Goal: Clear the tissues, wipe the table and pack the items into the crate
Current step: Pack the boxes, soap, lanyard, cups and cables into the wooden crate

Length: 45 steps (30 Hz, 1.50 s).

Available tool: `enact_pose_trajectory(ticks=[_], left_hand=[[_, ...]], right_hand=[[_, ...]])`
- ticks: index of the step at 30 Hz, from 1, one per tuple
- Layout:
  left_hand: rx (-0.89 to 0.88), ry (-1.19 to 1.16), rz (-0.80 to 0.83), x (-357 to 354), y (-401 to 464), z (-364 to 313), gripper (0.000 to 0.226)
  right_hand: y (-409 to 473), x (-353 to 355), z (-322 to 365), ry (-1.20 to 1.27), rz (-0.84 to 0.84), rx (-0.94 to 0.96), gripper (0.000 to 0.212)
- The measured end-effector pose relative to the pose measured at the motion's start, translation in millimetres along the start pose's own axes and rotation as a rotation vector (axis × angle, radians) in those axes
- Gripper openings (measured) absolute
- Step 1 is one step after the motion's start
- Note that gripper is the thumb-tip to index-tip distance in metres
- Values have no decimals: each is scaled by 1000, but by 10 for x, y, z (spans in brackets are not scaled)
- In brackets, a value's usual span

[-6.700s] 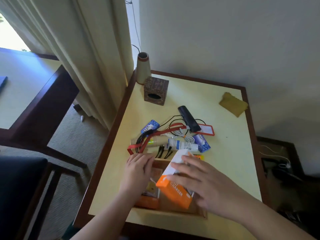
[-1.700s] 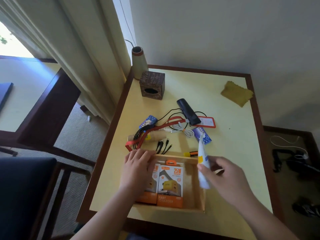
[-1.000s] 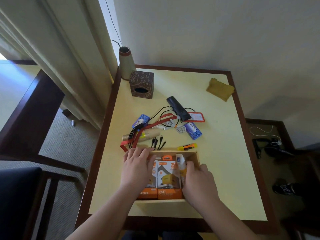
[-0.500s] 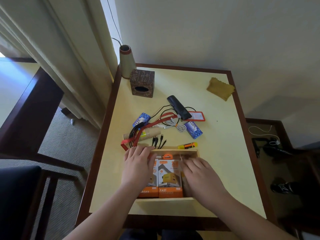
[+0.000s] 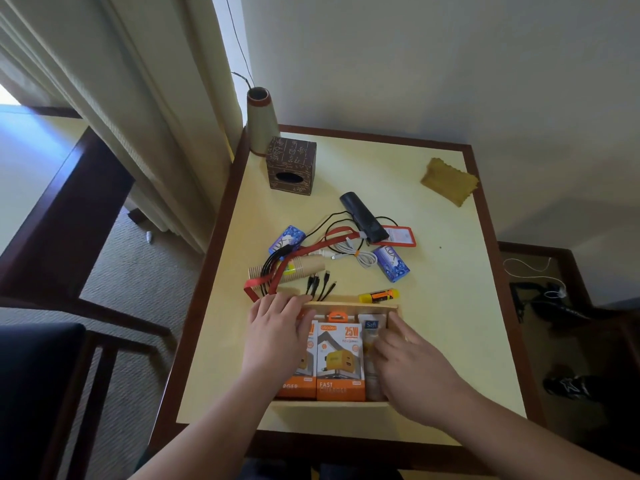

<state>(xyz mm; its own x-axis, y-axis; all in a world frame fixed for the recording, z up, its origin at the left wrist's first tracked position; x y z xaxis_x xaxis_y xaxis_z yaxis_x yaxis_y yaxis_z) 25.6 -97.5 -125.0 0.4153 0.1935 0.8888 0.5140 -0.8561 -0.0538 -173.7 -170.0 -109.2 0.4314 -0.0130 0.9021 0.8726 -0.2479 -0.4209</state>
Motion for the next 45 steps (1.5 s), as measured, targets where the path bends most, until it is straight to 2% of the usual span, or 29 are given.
enact_pose_trajectory(ticks=[3, 7, 11, 14, 18, 20, 24, 26, 27, 30, 33, 36, 39, 42, 45], left_hand=[[1, -12, 2, 4, 0, -9, 34], [-2, -12, -4, 6, 1, -17, 33], [4, -12, -5, 6, 3, -4, 33], [5, -11, -1, -2, 6, -4, 32], [1, -18, -19, 12, 7, -30, 30], [0, -22, -23, 13, 4, -33, 30], [-1, -33, -29, 11, 5, -20, 29], [2, -35, -28, 6, 11, -13, 30], [4, -35, -29, 2, 12, -14, 30], [-3, -24, -45, -8, 10, -19, 30], [6, -18, -57, -14, 14, -17, 29], [10, -27, -70, -14, 8, -15, 28], [24, -42, -60, -10, 7, -8, 26], [31, -50, -49, -7, 11, -5, 26], [26, -51, -54, 4, 17, -16, 25]], right_hand=[[54, -93, 58, 5, 59, 39, 40], [143, -92, 58, -24, 147, 70, 49], [210, -54, 87, 4, 222, 46, 50], [185, -126, 118, -52, 313, 47, 43], [132, -295, 94, -187, 437, 89, 49], [130, -284, 102, -149, 440, 107, 50], [195, 38, 27, 102, 299, 82, 53], [220, 331, -169, 329, 147, 25, 36], [223, 464, -330, 426, 54, -24, 25], [218, 622, -983, 639, -207, -269, 17], [303, 378, -1575, 775, -304, -497, 18], [481, 84, -1887, 842, -256, -604, 18], [668, -7, -1931, 829, -206, -554, 14], [873, -92, -1714, 703, 27, -372, 21], [989, -240, -1517, 434, 235, -272, 35]])
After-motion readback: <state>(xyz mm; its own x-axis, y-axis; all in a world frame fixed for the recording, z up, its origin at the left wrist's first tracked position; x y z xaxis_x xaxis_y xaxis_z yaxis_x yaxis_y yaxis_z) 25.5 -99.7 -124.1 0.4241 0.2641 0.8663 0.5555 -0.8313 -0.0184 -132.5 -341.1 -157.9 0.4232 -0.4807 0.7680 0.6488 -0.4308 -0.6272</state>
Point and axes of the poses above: each hand's wrist, its own y-axis towards the middle knuckle, its own x-axis out of the back of the hand, z = x × y, the point moved 8 cm from there along y, towards the middle knuckle, and after that the axes turned 4 degrees about z, right-handed, at the moved point
